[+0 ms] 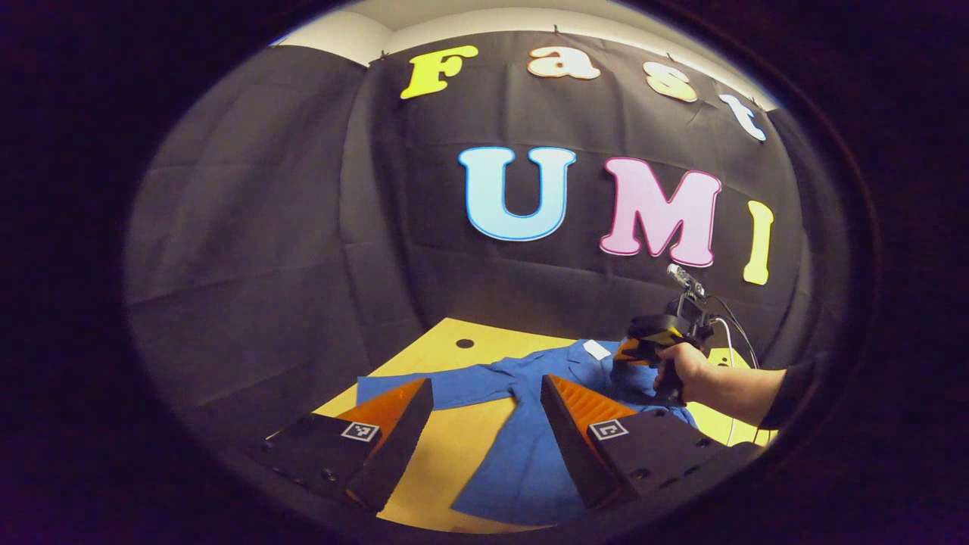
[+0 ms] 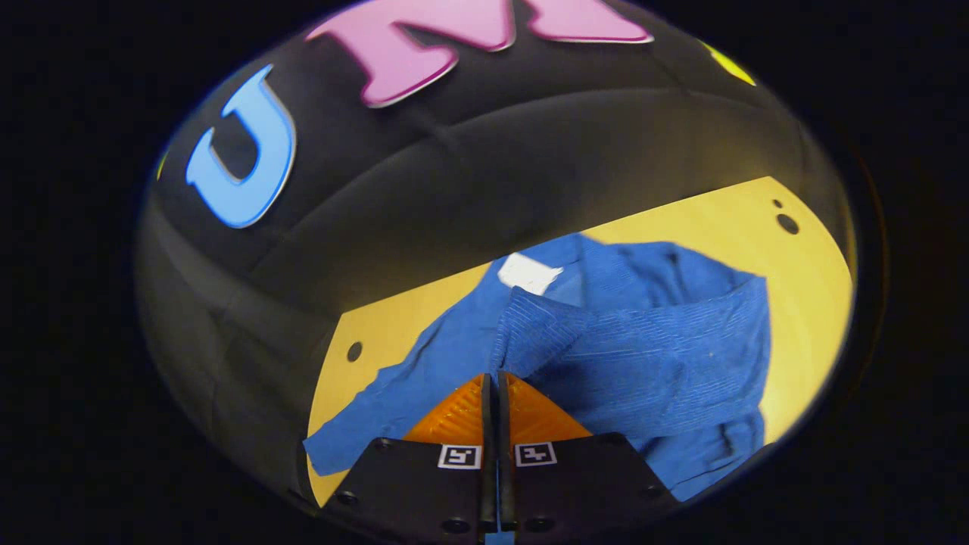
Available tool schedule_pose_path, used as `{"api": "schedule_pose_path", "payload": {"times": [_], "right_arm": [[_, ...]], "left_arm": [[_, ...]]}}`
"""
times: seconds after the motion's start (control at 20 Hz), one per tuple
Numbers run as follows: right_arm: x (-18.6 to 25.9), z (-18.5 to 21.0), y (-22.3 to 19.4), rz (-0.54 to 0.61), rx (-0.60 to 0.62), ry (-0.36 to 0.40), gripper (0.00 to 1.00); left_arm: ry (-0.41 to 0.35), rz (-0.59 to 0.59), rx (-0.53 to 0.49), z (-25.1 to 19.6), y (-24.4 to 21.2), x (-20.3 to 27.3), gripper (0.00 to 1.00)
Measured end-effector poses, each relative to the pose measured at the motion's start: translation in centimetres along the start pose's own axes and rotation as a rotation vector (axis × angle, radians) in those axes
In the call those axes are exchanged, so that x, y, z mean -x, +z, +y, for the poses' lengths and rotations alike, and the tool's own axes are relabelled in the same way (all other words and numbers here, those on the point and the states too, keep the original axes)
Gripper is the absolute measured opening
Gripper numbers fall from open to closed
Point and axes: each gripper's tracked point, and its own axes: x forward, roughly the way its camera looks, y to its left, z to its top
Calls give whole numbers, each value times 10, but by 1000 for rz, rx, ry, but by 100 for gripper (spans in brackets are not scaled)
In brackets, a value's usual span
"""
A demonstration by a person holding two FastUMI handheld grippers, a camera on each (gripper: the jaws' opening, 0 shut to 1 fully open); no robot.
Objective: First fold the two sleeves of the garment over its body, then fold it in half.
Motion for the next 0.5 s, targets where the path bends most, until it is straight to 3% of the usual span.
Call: {"api": "schedule_pose_path", "payload": {"times": [0.1,0.3,0.35,0.5], "right_arm": [[-33,36,-29,48,6,15,2],[-64,41,-61,93,-16,-47,0],[-69,41,-69,101,-25,-56,36],[-63,30,-69,63,65,-102,80]], "left_arm": [[43,27,22,29,-13,0,83],[79,49,21,68,-34,-11,83],[72,56,26,73,-36,-18,83],[68,80,72,91,-42,-51,83]]}}
